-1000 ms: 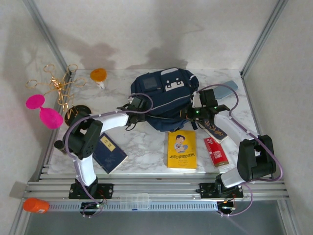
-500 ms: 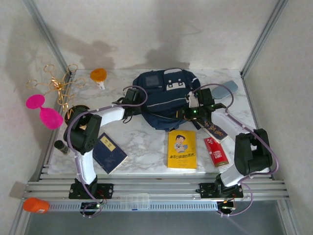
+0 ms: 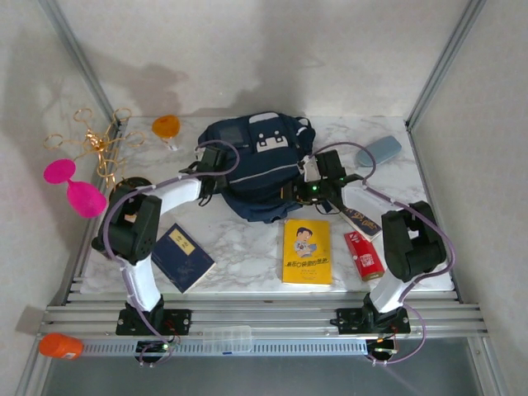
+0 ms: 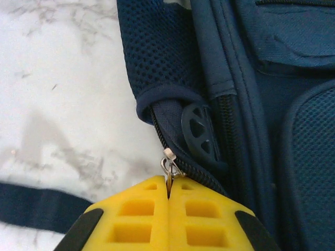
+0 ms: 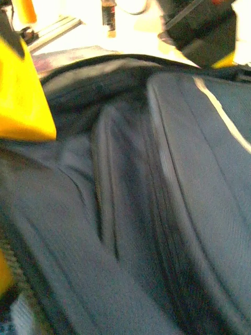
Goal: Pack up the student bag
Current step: Unzip the student bag at the center of the table, then pick up the book from the bottom-center of the table.
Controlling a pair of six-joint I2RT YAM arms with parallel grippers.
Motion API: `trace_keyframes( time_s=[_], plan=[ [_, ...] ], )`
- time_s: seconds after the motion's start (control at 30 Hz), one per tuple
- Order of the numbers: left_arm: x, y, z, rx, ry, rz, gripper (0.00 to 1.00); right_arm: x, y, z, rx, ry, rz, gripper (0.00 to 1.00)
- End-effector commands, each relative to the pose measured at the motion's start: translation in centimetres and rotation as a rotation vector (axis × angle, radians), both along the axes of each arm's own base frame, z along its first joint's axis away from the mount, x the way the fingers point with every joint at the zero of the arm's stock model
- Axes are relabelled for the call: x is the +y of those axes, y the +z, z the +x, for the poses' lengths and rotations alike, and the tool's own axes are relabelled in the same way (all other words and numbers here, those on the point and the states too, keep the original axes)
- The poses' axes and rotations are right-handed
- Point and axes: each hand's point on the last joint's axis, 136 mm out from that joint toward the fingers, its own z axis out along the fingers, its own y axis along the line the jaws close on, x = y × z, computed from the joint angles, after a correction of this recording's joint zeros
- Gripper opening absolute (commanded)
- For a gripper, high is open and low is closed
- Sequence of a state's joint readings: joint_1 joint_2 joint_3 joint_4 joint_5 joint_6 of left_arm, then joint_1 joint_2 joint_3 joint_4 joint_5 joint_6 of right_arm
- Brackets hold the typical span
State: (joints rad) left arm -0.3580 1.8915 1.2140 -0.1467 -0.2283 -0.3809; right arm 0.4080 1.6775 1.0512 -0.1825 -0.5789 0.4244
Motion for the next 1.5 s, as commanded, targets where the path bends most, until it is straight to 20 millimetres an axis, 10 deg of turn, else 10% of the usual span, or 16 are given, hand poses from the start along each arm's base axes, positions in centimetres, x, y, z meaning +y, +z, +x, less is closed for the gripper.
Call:
trace_keyframes(
  time_s=[0.0, 0.33, 0.5, 0.8, 0.97, 1.47],
  plan=[
    [-0.1, 1.1, 1.3, -0.002, -0.023, 0.018, 0.14, 1.0, 3.3, -0.4, -0.077, -0.027, 0.054, 0.46],
    [-1.6, 3.9, -7.2, -0.012, -0.002, -0.162, 0.53, -9.4, 2.2, -4.5, -0.056, -0.375, -0.227, 0.8],
    [-10.3, 4.7, -14.1, -0.008, -0.185, -0.4, 0.56, -13.3, -0.9, -8.5, 0.076, -0.482, -0.348, 0.84],
    [-20.9, 3.0, -23.8, 0.11, -0.377, -0.597, 0.58, -13.9, -6.1, -14.7, 0.249, -0.484, -0.301, 0.89],
    [-24.6, 1.4, -25.1, 0.17, -0.453, -0.603, 0.56, -11.5, -6.6, -16.2, 0.302, -0.399, -0.16, 0.9],
    [-25.3, -4.4, -24.4, 0.227, -0.397, -0.463, 0.49, -9.4, -6.7, -17.1, 0.336, -0.247, -0.096, 0.93]
  ],
)
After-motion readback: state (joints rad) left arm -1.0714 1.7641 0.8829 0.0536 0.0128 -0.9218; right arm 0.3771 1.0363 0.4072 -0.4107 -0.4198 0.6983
